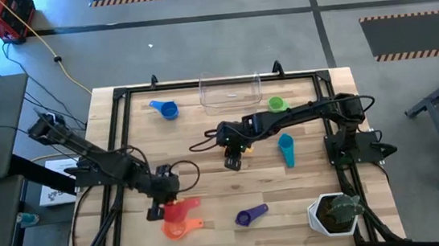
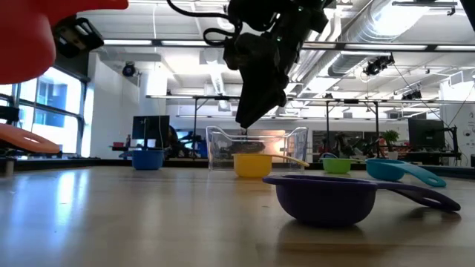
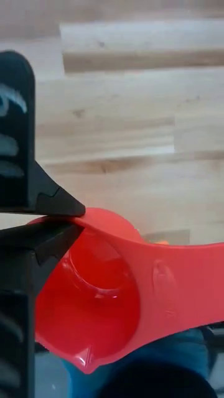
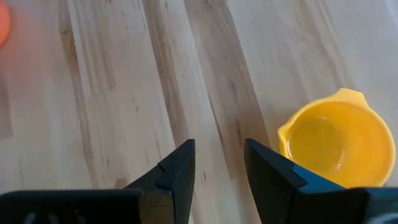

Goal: Nest measuring cups in basket
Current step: Stack the red measuring cup into the orange measuring cup

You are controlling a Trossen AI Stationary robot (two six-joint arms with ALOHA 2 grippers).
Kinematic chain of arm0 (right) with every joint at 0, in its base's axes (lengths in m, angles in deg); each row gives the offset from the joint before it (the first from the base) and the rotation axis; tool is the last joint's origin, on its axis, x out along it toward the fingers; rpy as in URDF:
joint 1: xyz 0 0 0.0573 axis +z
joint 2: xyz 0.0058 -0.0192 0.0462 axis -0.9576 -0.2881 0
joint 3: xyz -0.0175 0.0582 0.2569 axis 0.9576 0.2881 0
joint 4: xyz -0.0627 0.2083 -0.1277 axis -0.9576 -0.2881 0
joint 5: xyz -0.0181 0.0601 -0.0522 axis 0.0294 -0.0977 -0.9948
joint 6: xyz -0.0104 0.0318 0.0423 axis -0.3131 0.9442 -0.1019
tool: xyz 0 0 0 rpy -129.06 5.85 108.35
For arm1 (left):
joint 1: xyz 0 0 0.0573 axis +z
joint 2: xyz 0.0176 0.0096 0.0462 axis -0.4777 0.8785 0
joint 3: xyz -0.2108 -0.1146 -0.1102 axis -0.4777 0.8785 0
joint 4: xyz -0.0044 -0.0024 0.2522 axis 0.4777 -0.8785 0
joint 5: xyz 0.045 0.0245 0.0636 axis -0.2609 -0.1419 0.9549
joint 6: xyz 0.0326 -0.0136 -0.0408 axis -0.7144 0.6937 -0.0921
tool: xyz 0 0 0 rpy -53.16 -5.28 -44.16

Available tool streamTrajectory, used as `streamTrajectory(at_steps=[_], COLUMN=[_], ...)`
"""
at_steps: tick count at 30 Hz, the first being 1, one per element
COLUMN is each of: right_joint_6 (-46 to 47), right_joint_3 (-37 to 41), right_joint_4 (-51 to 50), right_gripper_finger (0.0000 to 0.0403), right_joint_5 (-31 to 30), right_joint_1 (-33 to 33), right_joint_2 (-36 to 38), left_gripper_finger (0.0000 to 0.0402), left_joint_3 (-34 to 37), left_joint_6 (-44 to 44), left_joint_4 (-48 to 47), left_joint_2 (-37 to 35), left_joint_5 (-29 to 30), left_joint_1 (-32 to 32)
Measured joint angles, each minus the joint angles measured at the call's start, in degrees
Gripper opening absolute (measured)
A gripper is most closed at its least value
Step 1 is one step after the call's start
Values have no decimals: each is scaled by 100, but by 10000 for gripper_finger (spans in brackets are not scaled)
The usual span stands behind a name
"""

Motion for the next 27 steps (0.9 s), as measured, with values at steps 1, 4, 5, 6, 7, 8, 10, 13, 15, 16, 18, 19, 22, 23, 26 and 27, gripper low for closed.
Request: streamTrajectory(at_steps=[1,4,5,6,7,8,10,13,15,16,18,19,22,23,26,27], right_joint_6=[-1,32,44,42,42,42,42,42,35,35,29,27,-13,-18,-20,-20], right_joint_3=[0,0,0,0,0,0,0,2,2,2,2,2,2,2,2,2], right_joint_4=[4,24,26,26,26,31,51,65,63,65,72,69,95,84,91,91], right_gripper_finger=[129,129,129,129,129,129,129,129,129,129,129,129,129,129,129,129], right_joint_5=[-1,-3,-3,-5,-5,-5,-11,-14,-14,-14,-14,-14,-16,-17,-18,-17], right_joint_1=[2,11,11,11,11,11,11,9,11,11,11,11,11,11,11,11], right_joint_2=[0,0,0,0,0,0,0,0,0,0,0,0,0,0,0,0], left_gripper_finger=[4,4,4,4,5,5,5,5,5,5,5,5,5,5,5,5], left_joint_3=[-11,-26,-26,-26,-26,-26,-26,-24,-26,-26,-24,-24,-24,-24,-24,-24], left_joint_6=[119,435,510,567,614,650,709,752,802,804,823,851,864,861,860,859], left_joint_4=[27,30,-27,-17,53,58,77,146,295,327,327,362,337,367,355,373], left_joint_2=[33,180,222,278,333,378,475,651,784,854,982,1043,1198,1249,1347,1380], left_joint_5=[-14,-193,-236,-253,-258,-258,-282,-337,-448,-504,-588,-632,-796,-836,-868,-868], left_joint_1=[-35,-96,-120,-143,-164,-187,-234,-310,-350,-361,-387,-399,-406,-405,-397,-393])
